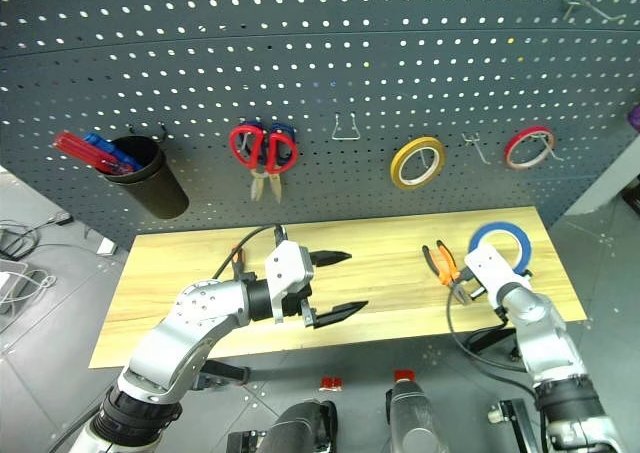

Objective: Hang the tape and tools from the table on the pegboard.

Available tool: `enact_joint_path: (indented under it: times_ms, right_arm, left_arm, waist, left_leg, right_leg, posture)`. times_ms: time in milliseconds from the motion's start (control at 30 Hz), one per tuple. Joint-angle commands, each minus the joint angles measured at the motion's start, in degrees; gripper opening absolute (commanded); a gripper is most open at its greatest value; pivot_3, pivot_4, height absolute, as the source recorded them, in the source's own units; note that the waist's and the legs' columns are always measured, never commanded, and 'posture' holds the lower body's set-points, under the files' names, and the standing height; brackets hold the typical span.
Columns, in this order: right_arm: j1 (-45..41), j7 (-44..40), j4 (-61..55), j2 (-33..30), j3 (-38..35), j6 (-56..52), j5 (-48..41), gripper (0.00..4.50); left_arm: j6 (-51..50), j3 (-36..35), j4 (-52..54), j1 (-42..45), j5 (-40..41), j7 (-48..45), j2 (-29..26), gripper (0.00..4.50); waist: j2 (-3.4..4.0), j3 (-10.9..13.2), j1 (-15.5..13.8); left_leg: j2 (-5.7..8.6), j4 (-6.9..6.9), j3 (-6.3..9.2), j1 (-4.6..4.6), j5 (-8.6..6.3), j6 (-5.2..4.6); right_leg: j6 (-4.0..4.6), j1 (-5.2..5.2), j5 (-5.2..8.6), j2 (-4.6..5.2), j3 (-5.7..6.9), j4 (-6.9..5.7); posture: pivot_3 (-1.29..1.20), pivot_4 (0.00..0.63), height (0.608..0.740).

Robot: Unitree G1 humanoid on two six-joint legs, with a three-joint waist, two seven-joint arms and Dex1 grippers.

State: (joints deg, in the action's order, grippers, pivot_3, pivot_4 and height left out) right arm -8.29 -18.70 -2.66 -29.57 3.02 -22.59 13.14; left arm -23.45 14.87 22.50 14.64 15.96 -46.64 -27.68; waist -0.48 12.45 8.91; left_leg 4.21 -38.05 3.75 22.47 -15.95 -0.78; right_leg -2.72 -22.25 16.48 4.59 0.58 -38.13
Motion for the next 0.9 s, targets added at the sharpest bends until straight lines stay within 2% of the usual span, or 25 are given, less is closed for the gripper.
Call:
enact_joint_path:
  times_ms: [33, 133, 233, 400, 633, 767, 900]
  right_arm:
    - [1.9, 5.8, -14.0, 4.4, 0.9, 3.3, 2.7, 0.68]
    - [-0.6, 8.1, -16.0, 7.6, 0.7, 5.1, 2.8, 0.68]
    - [-5.3, 9.1, -12.6, 8.8, -1.6, 5.2, 1.1, 0.68]
    - [-15.2, 9.8, -0.8, 8.3, -4.9, 7.4, -1.4, 0.68]
    - [-25.5, 4.9, 16.4, 9.5, -8.4, 11.4, -10.3, 0.68]
    - [-25.9, 4.3, 18.2, 9.3, -8.2, 13.0, -11.5, 2.0]
    - [-22.1, 2.5, 14.7, 9.0, -6.6, 10.9, -11.0, 3.29]
  left_arm:
    - [0.9, -2.0, 0.0, 2.1, 1.1, 0.5, 0.9, 4.5]
    - [1.4, -1.7, -0.4, 3.3, 0.9, 0.0, 1.2, 4.5]
    - [1.7, -1.6, -0.8, 4.2, 0.6, 0.1, 1.7, 4.5]
    - [2.1, -1.7, -1.5, 5.1, 0.1, 0.6, 2.4, 4.5]
    - [2.5, -1.5, -1.4, 4.2, -0.7, 1.3, 2.5, 4.5]
    - [2.5, -2.4, -1.3, 3.1, -1.1, 1.9, 1.7, 4.5]
    - [2.4, -3.4, -1.1, 1.5, -1.1, 2.3, 0.7, 4.5]
  waist:
    - [0.0, 0.0, 0.3]
    - [0.0, 0.0, 0.5]
    - [0.0, 0.0, 0.7]
    - [0.0, 0.0, 0.8]
    - [0.0, 0.0, 1.8]
    - [0.01, 0.0, 2.4]
    - [0.02, 0.0, 2.4]
  left_leg:
    - [-0.02, 0.0, 0.01, -0.02, 0.01, 0.02]
    - [-0.06, -0.01, 0.05, -0.05, 0.08, 0.13]
    - [-0.03, -0.1, 0.03, -0.05, 0.11, 0.11]
    - [-0.06, -0.13, 0.04, -0.05, 0.16, 0.08]
    - [-0.3, -0.08, -0.14, 0.0, 0.18, 0.1]
    - [-0.35, -0.1, -0.29, 0.0, 0.18, 0.08]
    - [-0.49, -0.14, -0.34, -0.01, 0.16, 0.06]
  right_leg:
    - [0.0, 0.0, 0.0, -0.03, 0.0, -0.03]
    - [-0.02, 0.0, -0.13, -0.15, -0.04, -0.02]
    - [-0.01, 0.01, -0.31, -0.19, -0.14, 0.04]
    - [0.07, 0.0, -0.41, -0.26, -0.15, 0.02]
    - [0.12, -0.03, -0.43, -0.43, -0.19, 0.08]
    - [0.12, -0.03, -0.43, -0.44, -0.26, 0.06]
    - [0.14, -0.06, -0.44, -0.54, -0.28, 0.01]
  posture:
    - [-0.35, 0.187, 0.74]
    - [-0.36, 0.179, 0.74]
    - [-0.36, 0.173, 0.74]
    - [-0.35, 0.169, 0.74]
    - [-0.34, 0.166, 0.74]
    - [-0.32, 0.164, 0.74]
    - [-0.32, 0.165, 0.74]
